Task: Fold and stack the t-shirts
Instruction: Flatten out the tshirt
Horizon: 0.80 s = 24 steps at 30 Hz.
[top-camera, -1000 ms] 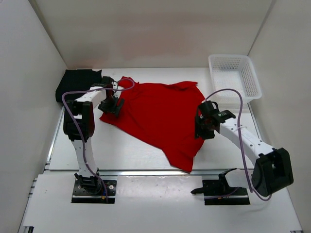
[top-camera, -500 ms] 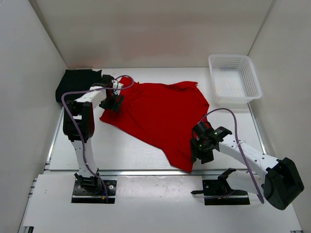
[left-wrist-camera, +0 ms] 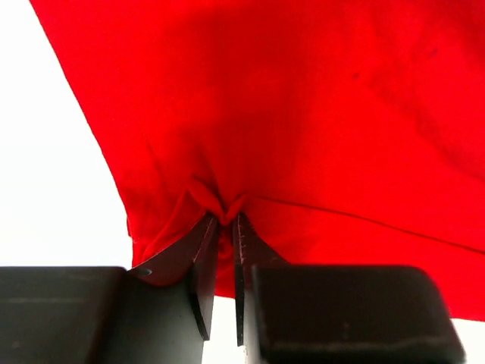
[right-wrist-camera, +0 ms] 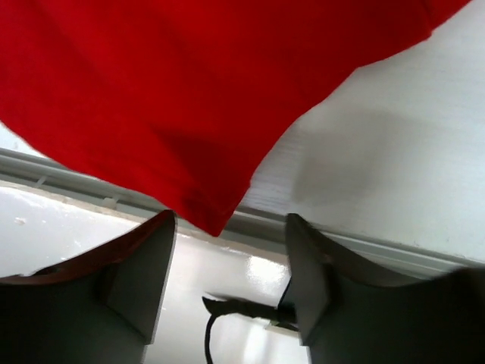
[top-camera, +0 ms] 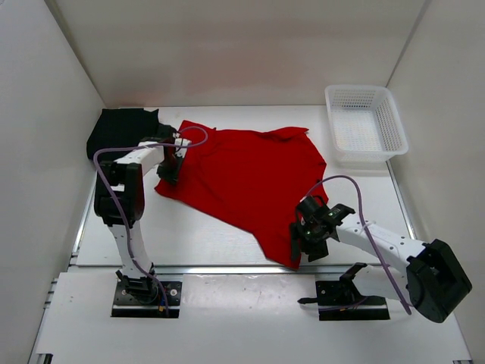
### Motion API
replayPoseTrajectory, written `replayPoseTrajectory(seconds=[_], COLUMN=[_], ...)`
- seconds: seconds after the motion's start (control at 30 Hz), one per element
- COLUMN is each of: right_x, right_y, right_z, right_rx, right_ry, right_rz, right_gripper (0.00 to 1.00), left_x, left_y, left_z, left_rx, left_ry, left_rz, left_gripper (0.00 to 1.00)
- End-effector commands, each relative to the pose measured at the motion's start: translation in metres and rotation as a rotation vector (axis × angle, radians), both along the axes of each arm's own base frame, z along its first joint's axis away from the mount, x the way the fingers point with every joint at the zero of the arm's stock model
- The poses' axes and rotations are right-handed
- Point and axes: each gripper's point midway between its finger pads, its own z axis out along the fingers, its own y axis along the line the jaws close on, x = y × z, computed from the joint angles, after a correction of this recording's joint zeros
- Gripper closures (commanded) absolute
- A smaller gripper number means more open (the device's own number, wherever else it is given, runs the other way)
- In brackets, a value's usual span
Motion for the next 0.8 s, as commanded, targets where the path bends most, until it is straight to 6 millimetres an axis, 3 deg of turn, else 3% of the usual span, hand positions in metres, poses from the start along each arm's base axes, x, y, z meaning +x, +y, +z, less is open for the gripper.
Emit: replayPoseTrajectory(seconds=[0.0,0.07,0.17,0.23,0.27,0.3,0.4,0.77], right_x=[0.006,0.007,0.008,0.01,0.013,0.014,0.016,0.036], right_y=[0.009,0.01,0.009,0.009,0.01,0.009,0.006,-0.01], right_z=[-0.004,-0.007,-0.013,-0.015,-0.013,-0.014,-0.013,-0.001], right_rx=[0.055,0.05,0.052,0.063,0.065,0.06,0.066,0.012], right_ry=[-0.027,-0.03,-0.016,-0.013,-0.025,-0.027,-0.04,-0.079], right_rz=[0.015,0.027,0.022,0.007,0.007,-0.002,-0.022,-0.076], right_gripper=[0.45,0.56,0.83,0.95,1.0,1.0,1.0,1.0], left_x=[0.0,0.0,0.003,0.005,0.005,0.0,-0.008,-0.039], left_y=[0.005,0.003,0.009,0.016,0.023,0.033,0.054,0.048], left_z=[0.033,0.041,0.059,0.073,0.077,0.078,0.072,0.007], left_rx=[0.012,0.012,0.017,0.037,0.073,0.105,0.149,0.024], left_ry=[-0.076,-0.089,-0.13,-0.17,-0.184,-0.182,-0.186,0.046], left_rz=[0.007,0.016,0.047,0.088,0.101,0.126,0.17,0.193], left_gripper=[0.76,0.73,0.59,0.35,0.31,0.24,0.21,0.31])
